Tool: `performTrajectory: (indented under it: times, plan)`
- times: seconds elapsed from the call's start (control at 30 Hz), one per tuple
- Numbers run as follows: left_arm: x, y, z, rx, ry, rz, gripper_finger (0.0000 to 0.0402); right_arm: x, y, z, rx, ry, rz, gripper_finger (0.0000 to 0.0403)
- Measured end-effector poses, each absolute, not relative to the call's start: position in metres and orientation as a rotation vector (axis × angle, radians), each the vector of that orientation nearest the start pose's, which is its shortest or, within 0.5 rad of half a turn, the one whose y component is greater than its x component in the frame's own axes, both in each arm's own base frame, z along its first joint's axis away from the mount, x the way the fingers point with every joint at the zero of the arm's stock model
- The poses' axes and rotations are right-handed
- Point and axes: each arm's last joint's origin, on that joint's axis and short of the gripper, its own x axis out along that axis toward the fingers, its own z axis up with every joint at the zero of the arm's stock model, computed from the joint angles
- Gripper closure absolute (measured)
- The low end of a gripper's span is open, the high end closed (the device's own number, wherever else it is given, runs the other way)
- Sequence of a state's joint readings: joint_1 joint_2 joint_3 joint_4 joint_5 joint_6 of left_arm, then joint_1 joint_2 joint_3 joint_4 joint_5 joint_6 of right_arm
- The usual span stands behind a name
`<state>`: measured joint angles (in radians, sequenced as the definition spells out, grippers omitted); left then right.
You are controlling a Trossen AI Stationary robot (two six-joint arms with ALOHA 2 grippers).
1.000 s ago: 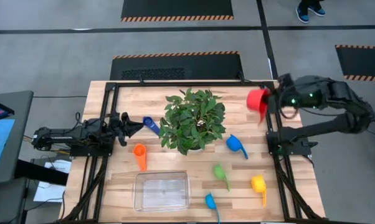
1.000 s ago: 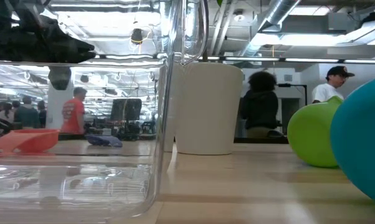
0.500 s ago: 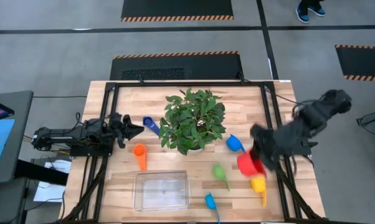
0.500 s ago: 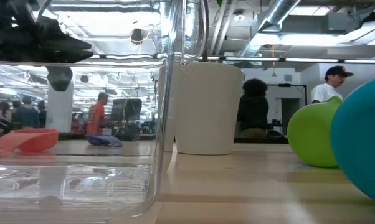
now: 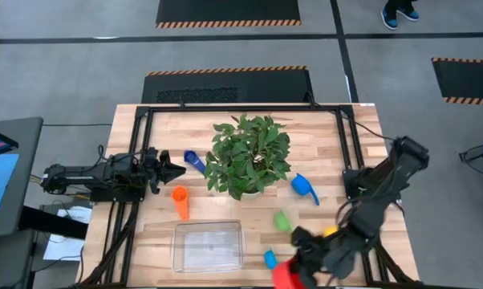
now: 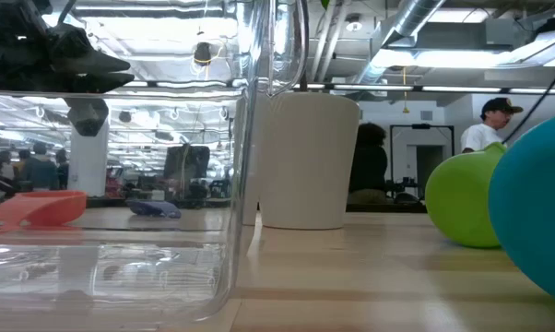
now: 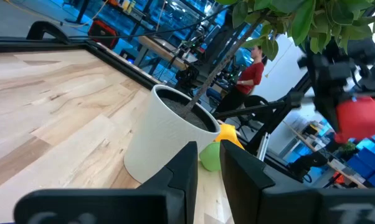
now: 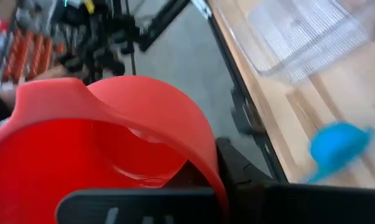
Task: Nest measuring cups in basket
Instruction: Put the red measuring cup into the transparent bin
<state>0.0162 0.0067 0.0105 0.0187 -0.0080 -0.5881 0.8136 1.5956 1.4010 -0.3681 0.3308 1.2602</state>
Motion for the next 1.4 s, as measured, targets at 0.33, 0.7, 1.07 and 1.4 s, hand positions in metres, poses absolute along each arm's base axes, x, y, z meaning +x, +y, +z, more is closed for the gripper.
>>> performTrajectory:
  times: [0.33,0.7,1.07,1.4]
  plan:
    - [0.097,0.002,0.168,-0.581,-0.029,0.018,0.0343,0.353,0.253,0.269,0.999,0.429,0.048,0.0396]
    - [0.097,0.002,0.168,-0.543,-0.030,0.021,0.0343,0.439,0.236,0.279,0.632,0.422,-0.077,0.0396]
    - [0.097,0.002,0.168,-0.543,-0.030,0.020,0.0343,0.460,0.253,0.271,0.223,0.445,-0.256,0.0396]
    - [0.097,0.002,0.168,-0.543,-0.028,0.012,0.0343,0.458,0.237,0.262,0.186,0.570,-0.302,0.0396]
